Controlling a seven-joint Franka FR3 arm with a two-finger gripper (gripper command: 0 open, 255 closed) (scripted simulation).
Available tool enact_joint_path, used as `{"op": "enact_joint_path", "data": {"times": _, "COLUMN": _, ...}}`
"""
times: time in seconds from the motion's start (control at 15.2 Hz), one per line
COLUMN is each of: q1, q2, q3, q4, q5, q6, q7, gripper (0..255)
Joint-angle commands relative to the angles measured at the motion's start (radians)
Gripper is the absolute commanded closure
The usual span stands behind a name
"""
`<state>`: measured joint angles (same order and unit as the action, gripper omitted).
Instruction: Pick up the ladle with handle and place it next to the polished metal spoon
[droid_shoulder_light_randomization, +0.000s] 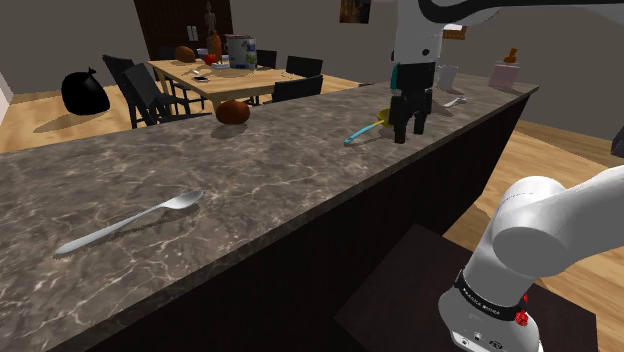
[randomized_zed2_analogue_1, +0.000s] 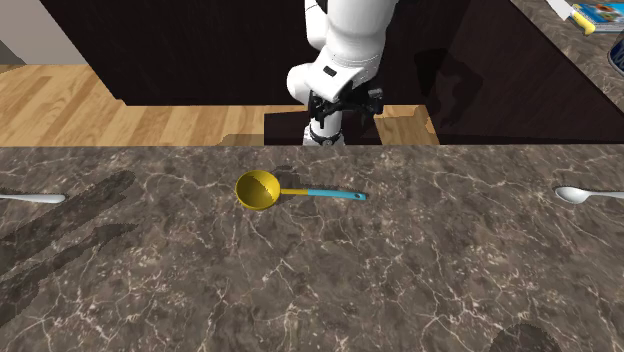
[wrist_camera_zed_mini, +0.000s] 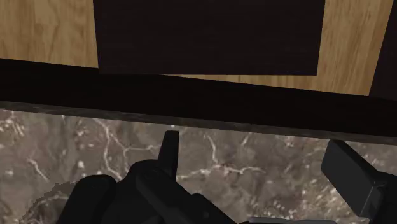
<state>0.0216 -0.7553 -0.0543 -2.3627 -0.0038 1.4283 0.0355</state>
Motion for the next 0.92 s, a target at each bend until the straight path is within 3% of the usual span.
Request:
{"op": "enact_joint_path", "data": {"times": 0.0, "q1": 0.0, "q2": 0.0, "q3": 0.0, "q4": 0.0, "q5": 0.0, "q6": 0.0, "q7": 0.0, "gripper": 0}}
{"op": "enact_joint_path", "data": {"times": 0.46, "q1": 0.153, "q2": 0.139, "q3": -0.251, "q4": 0.124, "q5": -0.188, "q6": 0.016, "q7": -0.695, "gripper": 0}}
{"op": "enact_joint_path", "data": {"times": 0.86, "q1": 0.301, "q2": 0.336, "q3": -0.427, "q4": 0.291, "q5": -0.25, "q6": 0.076, "q7": -1.282, "gripper": 0}}
